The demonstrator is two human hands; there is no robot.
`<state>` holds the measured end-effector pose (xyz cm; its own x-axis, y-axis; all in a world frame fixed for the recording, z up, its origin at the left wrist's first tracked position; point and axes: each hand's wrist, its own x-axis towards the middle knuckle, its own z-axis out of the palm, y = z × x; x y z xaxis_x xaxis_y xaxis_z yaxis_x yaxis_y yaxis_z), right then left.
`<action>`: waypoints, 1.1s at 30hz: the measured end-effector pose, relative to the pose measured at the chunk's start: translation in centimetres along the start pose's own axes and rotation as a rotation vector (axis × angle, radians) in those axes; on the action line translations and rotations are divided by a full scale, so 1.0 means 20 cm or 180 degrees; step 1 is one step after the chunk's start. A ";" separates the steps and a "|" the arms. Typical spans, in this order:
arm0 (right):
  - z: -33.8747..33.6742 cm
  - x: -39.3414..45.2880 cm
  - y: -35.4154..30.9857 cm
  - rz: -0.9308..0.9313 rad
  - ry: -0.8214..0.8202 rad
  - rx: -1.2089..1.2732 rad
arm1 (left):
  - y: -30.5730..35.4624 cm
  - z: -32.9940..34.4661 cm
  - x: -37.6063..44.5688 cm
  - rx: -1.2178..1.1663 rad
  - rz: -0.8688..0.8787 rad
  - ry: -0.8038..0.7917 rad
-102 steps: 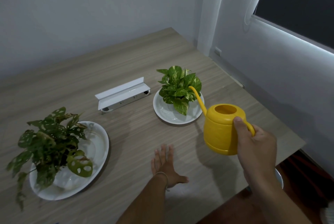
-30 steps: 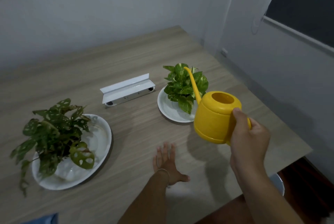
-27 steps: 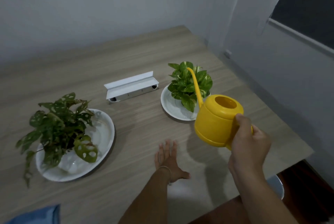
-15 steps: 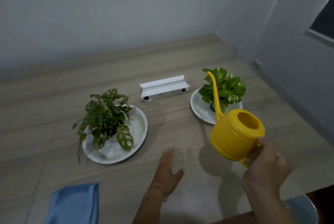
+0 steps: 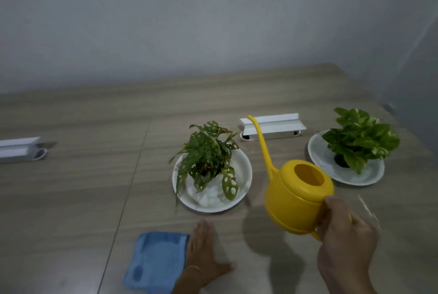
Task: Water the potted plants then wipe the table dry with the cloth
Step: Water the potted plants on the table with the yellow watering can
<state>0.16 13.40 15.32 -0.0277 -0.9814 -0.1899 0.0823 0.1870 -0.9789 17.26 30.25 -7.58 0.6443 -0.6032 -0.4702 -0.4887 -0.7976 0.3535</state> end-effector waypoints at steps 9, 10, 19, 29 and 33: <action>0.15 -0.26 -0.04 -0.0249 -0.0631 -0.0800 | -0.02 -0.04 -0.01 0.0030 0.0146 -0.0299; 0.15 -0.28 -0.05 -0.0289 -0.0641 -0.0901 | -0.02 -0.04 -0.02 0.0013 0.0148 -0.0292; 0.12 -0.24 -0.20 -0.0572 -0.0623 -0.1511 | -0.03 -0.03 0.02 0.0172 0.0161 -0.0375; 0.29 -0.17 -0.26 -0.0806 -0.0874 -0.1603 | -0.03 -0.03 0.02 0.0042 0.0110 -0.0437; 0.35 -0.17 -0.29 -0.0875 -0.1057 -0.1498 | -0.03 -0.03 0.03 0.0071 0.0095 -0.0478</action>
<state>6.84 15.24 22.25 0.3310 -0.9431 0.0325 -0.3325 -0.1488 -0.9313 18.27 30.24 -7.63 0.5349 -0.6182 -0.5760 -0.5204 -0.7781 0.3518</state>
